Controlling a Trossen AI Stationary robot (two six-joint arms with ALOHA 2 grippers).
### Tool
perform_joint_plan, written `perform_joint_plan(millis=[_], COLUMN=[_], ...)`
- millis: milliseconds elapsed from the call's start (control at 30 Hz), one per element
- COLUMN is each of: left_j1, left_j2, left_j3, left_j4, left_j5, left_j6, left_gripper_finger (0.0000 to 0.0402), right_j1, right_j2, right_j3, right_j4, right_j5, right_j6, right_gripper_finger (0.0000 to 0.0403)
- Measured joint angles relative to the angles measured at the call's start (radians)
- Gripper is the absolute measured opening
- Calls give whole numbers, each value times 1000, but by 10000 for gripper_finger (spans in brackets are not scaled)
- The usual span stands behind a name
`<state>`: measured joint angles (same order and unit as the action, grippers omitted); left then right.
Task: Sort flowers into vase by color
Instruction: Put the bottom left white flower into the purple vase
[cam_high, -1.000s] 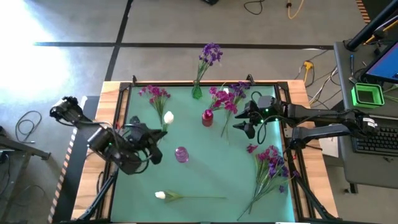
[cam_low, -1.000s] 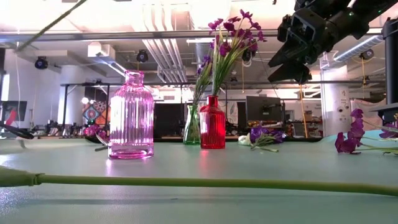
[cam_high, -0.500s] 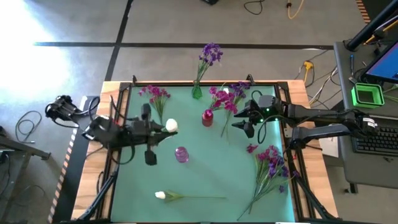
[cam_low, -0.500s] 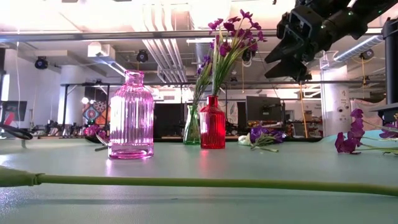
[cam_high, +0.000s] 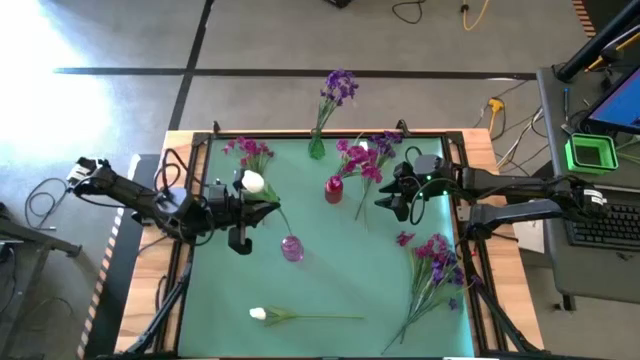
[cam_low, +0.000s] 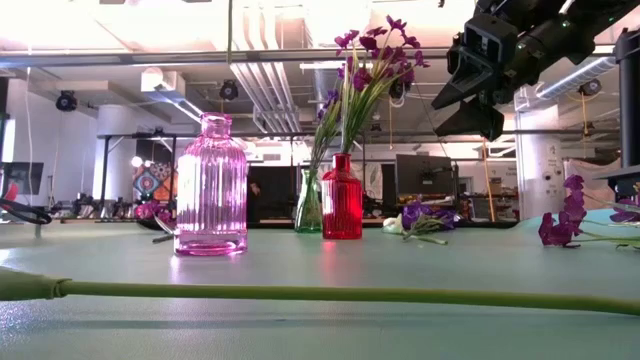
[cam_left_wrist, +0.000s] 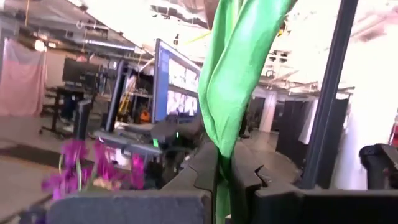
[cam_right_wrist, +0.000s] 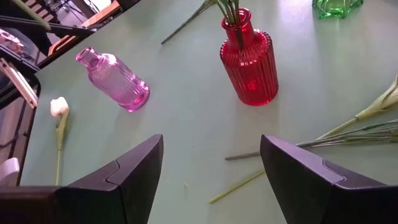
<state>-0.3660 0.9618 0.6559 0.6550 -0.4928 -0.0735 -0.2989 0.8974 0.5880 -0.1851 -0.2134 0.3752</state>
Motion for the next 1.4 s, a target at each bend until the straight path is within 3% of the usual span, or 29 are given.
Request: perform_joint_plan(millis=[167, 367, 1033, 1400], left_j1=[0, 0, 0, 0], left_j2=[-31, -38, 72, 14], left_j3=[-153, -265, -312, -312], left_j4=[165, 242, 198, -16], left_j5=[-87, -98, -95, -25], left_j6=[-79, -116, -119, -167], left_gripper_finger=[0, 0, 2, 98], right_j1=[0, 0, 0, 4], right_j2=[0, 0, -2, -6], right_j3=[0, 0, 4, 103], right_j4=[1, 3, -18, -262], right_j5=[0, 1, -4, -31], right_j6=[10, 9, 43, 326], right_gripper_finger=[260, 260, 260, 260])
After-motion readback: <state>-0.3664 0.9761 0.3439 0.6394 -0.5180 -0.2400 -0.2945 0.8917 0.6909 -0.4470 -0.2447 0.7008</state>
